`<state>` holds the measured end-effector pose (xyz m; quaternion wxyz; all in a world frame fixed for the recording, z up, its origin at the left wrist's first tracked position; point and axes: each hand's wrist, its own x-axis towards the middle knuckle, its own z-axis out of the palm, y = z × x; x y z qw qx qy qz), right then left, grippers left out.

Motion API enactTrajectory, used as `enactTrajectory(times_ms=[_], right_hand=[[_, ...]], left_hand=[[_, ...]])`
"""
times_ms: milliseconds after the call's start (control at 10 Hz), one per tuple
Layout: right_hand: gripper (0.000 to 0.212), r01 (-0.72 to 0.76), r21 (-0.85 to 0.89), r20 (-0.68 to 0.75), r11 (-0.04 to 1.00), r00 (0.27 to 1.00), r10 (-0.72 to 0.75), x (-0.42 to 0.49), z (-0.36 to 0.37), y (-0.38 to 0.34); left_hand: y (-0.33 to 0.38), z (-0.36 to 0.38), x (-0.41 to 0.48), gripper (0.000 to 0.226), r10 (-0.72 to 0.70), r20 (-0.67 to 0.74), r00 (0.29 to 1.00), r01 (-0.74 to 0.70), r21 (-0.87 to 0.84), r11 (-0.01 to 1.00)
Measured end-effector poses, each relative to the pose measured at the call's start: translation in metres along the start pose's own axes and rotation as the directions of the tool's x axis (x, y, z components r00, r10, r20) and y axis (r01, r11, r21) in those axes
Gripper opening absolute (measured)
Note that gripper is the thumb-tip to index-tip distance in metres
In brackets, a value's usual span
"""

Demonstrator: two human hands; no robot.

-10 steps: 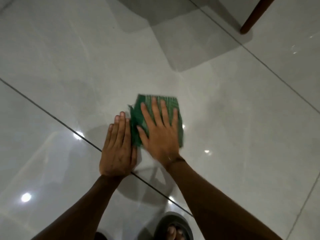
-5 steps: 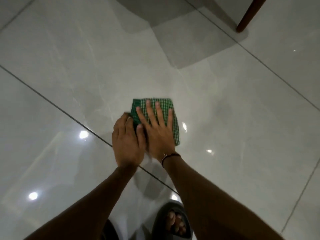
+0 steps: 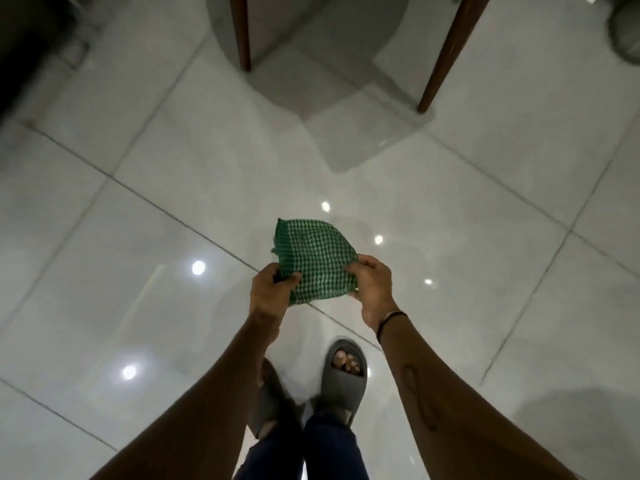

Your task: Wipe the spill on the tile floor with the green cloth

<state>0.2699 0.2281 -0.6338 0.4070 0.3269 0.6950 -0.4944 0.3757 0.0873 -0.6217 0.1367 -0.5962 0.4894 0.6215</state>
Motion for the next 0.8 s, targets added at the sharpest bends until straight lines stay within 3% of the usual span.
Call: enactTrajectory(times_ms=[100, 200, 400, 600, 700, 800], right_hand=[[0.028, -0.03, 0.065, 0.091, 0.997, 0.996, 0.024, -0.092, -0.013, -0.086], [0.028, 0.04, 0.116, 0.128, 0.992, 0.99, -0.055, -0.186, -0.042, -0.195], [0.005, 0.262, 0.203, 0.153, 0.944, 0.943, -0.294, -0.327, -0.088, -0.387], [0.016, 0.568, 0.048, 0.079, 0.822, 0.818, -0.57, -0.299, -0.081, -0.606], [0.042, 0.565, -0.137, 0.145, 0.814, 0.824, -0.548, -0.254, -0.076, -0.646], [0.043, 0.517, -0.274, 0.116, 0.81, 0.855, -0.506, -0.216, -0.095, -0.616]], left_hand=[[0.094, -0.037, -0.081, 0.012, 0.052, -0.001, 0.999, -0.052, -0.014, 0.999], [0.204, -0.036, -0.161, 0.023, 0.108, 0.059, 0.992, -0.104, -0.062, 0.993], [0.408, -0.031, -0.304, 0.031, 0.237, 0.083, 0.968, -0.226, -0.121, 0.966], [0.597, 0.025, -0.284, 0.034, 0.446, 0.036, 0.894, -0.436, -0.153, 0.887], [0.616, 0.059, -0.25, 0.04, 0.381, 0.032, 0.924, -0.381, 0.021, 0.924], [0.573, 0.077, -0.237, 0.034, 0.418, 0.003, 0.908, -0.396, 0.327, 0.858]])
